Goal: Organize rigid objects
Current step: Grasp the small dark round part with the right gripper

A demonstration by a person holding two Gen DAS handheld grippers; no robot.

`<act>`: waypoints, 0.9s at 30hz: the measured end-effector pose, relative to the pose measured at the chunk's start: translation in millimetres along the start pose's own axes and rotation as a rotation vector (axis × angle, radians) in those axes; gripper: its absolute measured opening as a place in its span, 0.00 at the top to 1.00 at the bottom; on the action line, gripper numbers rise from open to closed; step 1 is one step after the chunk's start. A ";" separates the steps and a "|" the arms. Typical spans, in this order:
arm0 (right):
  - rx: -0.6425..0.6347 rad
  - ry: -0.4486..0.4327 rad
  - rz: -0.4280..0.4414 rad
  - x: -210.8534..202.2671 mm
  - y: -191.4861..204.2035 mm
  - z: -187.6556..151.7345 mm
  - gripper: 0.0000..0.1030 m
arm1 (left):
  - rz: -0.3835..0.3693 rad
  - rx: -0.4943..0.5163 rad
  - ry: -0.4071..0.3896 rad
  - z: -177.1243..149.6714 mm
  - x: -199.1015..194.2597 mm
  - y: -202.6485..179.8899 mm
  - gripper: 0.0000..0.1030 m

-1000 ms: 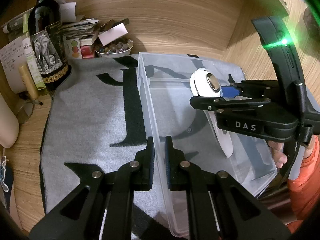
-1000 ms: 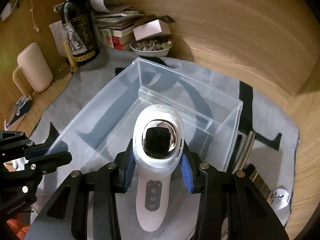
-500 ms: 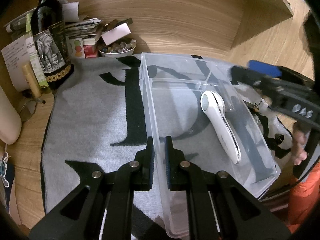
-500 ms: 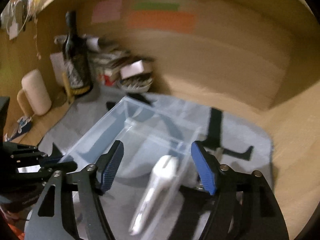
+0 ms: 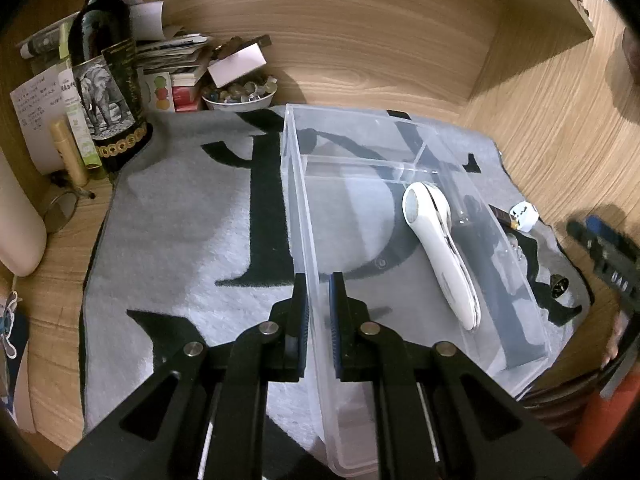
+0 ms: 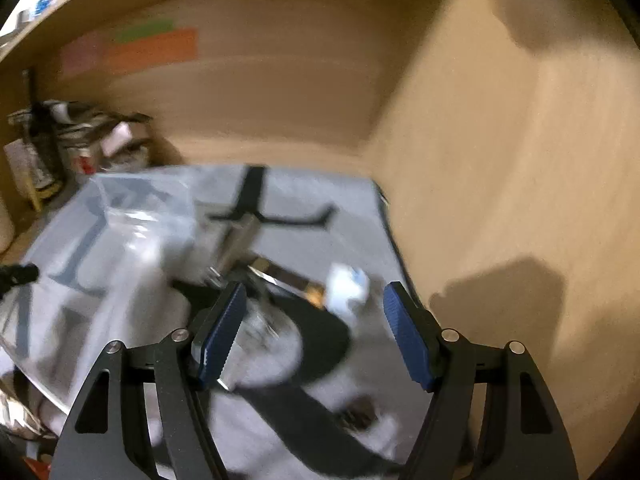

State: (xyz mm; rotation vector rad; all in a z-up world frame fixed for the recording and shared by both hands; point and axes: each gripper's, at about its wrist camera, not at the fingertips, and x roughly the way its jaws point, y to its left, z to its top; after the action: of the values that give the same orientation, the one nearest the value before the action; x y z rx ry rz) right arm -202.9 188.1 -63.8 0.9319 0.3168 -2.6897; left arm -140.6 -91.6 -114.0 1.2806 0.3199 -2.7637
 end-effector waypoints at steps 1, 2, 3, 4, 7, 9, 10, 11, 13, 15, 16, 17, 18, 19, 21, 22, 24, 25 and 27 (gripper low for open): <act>0.014 0.016 -0.017 0.4 -5.2 -8.9 0.34 | 0.004 0.002 0.000 -0.2 -0.1 -1.7 0.91; 0.022 0.030 -0.030 1.5 -8.3 -15.9 0.34 | 0.010 0.006 -0.001 -0.8 -0.3 -3.1 0.91; 0.023 0.040 -0.035 2.4 -10.2 -20.8 0.34 | 0.015 0.010 -0.002 -0.9 -0.1 -5.2 0.91; 0.025 0.057 -0.036 4.9 -11.2 -27.2 0.34 | 0.021 0.014 -0.003 -1.1 -0.1 -6.5 0.91; 0.042 0.095 -0.030 11.1 -16.2 -42.4 0.35 | 0.034 0.023 -0.006 -2.1 0.1 -9.5 0.91; 0.059 0.124 -0.032 18.3 -17.6 -50.3 0.39 | 0.036 0.022 -0.002 -2.4 0.7 -9.7 0.91; 0.062 0.141 -0.031 21.1 -19.3 -55.4 0.45 | 0.034 0.020 -0.001 -2.4 0.7 -9.4 0.91; 0.065 0.154 -0.026 23.8 -19.4 -58.2 0.50 | 0.034 0.020 0.000 -2.4 0.3 -9.6 0.91; 0.070 0.176 -0.018 28.9 -20.2 -63.2 0.58 | 0.037 0.023 -0.001 -2.3 -0.2 -10.0 0.91; 0.076 0.192 -0.018 32.0 -20.7 -68.4 0.66 | 0.042 0.029 -0.005 -2.3 -0.9 -10.3 0.91; 0.084 0.194 -0.015 32.5 -21.0 -69.7 0.69 | 0.043 0.032 -0.007 -2.3 -1.5 -10.9 0.91; 0.090 0.190 -0.015 31.6 -21.1 -69.6 0.70 | 0.044 0.035 -0.009 -2.2 -2.1 -11.2 0.91; 0.091 0.183 -0.021 30.4 -21.1 -69.0 0.70 | 0.043 0.036 -0.011 -2.1 -3.0 -10.6 0.91; 0.092 0.175 -0.026 29.0 -20.7 -68.1 0.70 | 0.041 0.035 -0.012 -1.7 -3.4 -10.5 0.91; 0.092 0.158 -0.030 25.4 -19.1 -64.3 0.71 | 0.037 0.033 -0.016 -0.4 -4.7 -9.8 0.91; 0.090 0.149 -0.030 25.7 -18.4 -62.1 0.71 | 0.036 0.032 -0.020 0.0 -5.7 -9.1 0.91; 0.081 0.122 -0.022 21.6 -15.2 -53.8 0.71 | 0.030 0.029 -0.024 0.8 -6.5 -8.4 0.91; 0.074 0.108 -0.016 20.0 -13.2 -48.7 0.71 | 0.023 0.027 -0.024 1.1 -6.4 -7.1 0.91; 0.056 0.076 -0.006 13.0 -7.0 -38.0 0.71 | 0.014 0.026 -0.021 1.8 -4.5 -6.5 0.91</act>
State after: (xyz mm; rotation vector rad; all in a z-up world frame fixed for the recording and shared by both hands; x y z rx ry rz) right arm -193.4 203.4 -100.4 1.0523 0.2613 -2.6857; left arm -140.0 -85.8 -108.4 1.2543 0.2739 -2.7763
